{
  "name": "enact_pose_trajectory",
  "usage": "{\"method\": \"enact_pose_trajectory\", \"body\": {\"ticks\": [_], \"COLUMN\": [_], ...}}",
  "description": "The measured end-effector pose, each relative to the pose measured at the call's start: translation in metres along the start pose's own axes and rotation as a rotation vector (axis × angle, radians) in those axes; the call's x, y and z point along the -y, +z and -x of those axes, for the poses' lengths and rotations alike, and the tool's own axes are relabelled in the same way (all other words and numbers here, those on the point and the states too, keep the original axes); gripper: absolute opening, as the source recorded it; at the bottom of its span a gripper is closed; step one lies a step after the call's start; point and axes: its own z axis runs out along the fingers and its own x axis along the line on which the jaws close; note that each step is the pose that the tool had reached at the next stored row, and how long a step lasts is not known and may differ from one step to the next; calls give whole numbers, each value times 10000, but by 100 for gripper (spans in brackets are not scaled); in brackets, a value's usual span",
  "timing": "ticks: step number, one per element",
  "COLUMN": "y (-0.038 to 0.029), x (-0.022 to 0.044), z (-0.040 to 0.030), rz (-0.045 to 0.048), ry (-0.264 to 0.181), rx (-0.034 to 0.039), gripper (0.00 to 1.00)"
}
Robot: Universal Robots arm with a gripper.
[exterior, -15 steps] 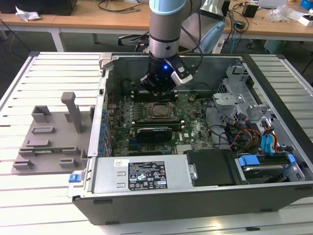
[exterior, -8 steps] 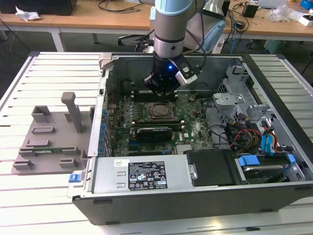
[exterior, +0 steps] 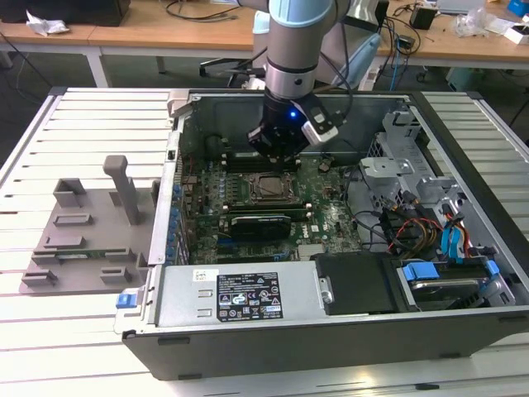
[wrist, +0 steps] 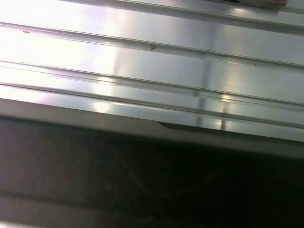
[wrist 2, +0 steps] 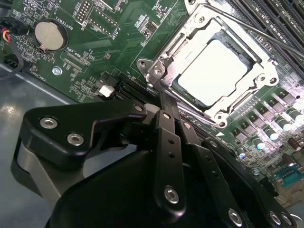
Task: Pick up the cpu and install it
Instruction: 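Install the first cpu locking lever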
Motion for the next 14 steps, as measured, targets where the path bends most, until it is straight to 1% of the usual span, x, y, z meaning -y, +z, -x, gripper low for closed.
{"method": "enact_pose_trajectory", "body": {"ticks": [3,10,12,14], "y": [12,35,53,50], "x": [2,18,15,18], "z": [15,17,21,19], "rz": [4,0,15,4], "ry": [0,1,0,0], "rx": [-24,-41,-28,-40], "gripper": [11,11,11,11]}}
